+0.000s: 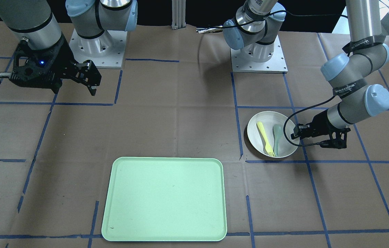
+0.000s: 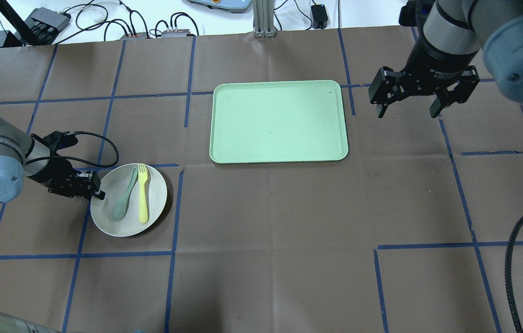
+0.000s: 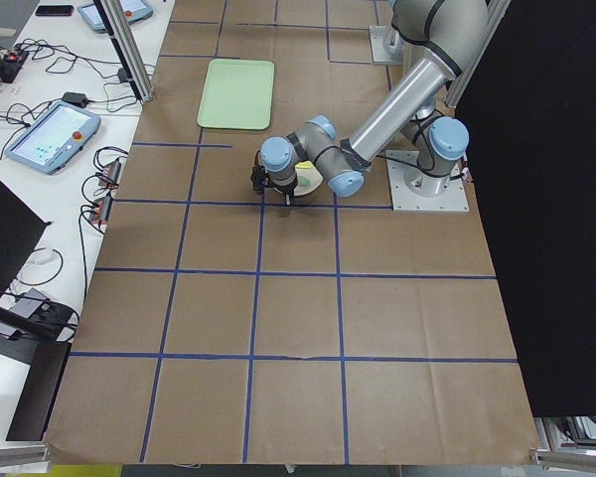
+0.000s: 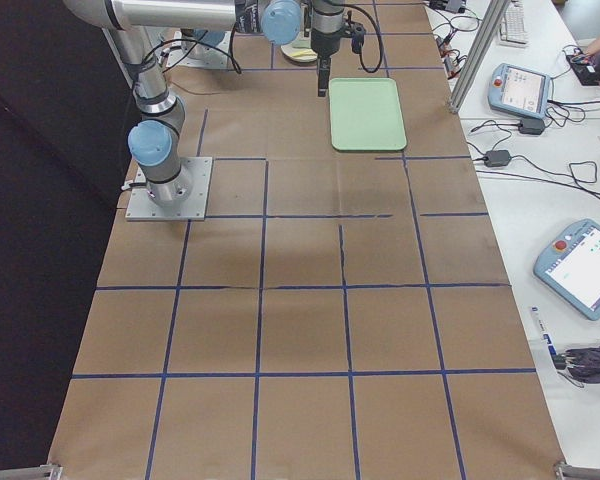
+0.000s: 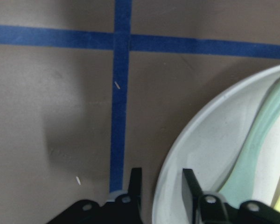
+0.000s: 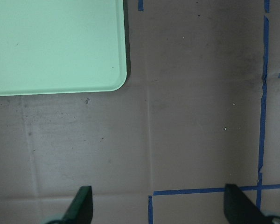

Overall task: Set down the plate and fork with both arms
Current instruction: 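Grasp the white plate's rim with the left gripper, then slide the plate with the left gripper onto the green tray, then release the plate and raise the left gripper while the right gripper approaches, then lower the right gripper over the plate and grasp the yellow fork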

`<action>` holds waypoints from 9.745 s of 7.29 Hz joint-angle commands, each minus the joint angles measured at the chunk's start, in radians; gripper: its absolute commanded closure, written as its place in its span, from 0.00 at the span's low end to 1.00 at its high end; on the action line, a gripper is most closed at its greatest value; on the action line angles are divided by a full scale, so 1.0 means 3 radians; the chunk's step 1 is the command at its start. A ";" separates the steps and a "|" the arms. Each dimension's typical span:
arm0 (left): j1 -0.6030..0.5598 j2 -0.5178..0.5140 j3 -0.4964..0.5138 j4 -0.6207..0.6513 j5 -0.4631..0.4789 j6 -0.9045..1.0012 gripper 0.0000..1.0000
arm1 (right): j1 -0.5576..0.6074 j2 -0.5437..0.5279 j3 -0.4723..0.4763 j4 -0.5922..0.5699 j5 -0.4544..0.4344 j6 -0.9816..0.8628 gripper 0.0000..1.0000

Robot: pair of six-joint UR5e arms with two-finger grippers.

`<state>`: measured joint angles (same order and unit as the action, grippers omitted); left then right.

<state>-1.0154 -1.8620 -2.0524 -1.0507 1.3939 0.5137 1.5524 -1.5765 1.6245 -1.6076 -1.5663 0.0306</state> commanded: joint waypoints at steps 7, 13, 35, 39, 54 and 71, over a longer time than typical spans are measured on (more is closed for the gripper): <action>-0.0087 0.0025 0.0168 -0.0082 -0.0355 -0.0015 1.00 | 0.0000 -0.0007 0.0000 0.0000 0.0000 0.0000 0.00; -0.1439 -0.0806 0.1622 -0.0220 -0.0688 -0.0576 1.00 | 0.0000 -0.0002 0.0000 0.0000 0.0000 0.0000 0.00; -0.2046 0.0319 0.2353 -0.2797 0.0477 -0.1038 0.01 | 0.0000 0.0014 -0.0015 -0.0020 -0.0015 0.0000 0.00; -0.1882 0.1194 0.1495 -0.2285 0.0482 -0.1042 0.00 | 0.0137 0.0293 -0.0295 -0.0092 -0.0041 0.0051 0.00; -0.1861 0.1283 0.1227 -0.2035 0.0702 -0.1114 0.00 | 0.1028 0.2289 -0.1150 -0.0936 0.0000 0.0808 0.42; -0.1749 0.1329 0.1207 -0.1754 0.0569 -0.1707 0.00 | 0.1038 0.2570 -0.1186 -0.1227 -0.0015 0.0798 0.68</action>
<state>-1.5402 -1.4637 -1.6884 -1.5810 1.5659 0.0055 1.8638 -0.8047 1.2695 -1.9757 -1.5713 0.2699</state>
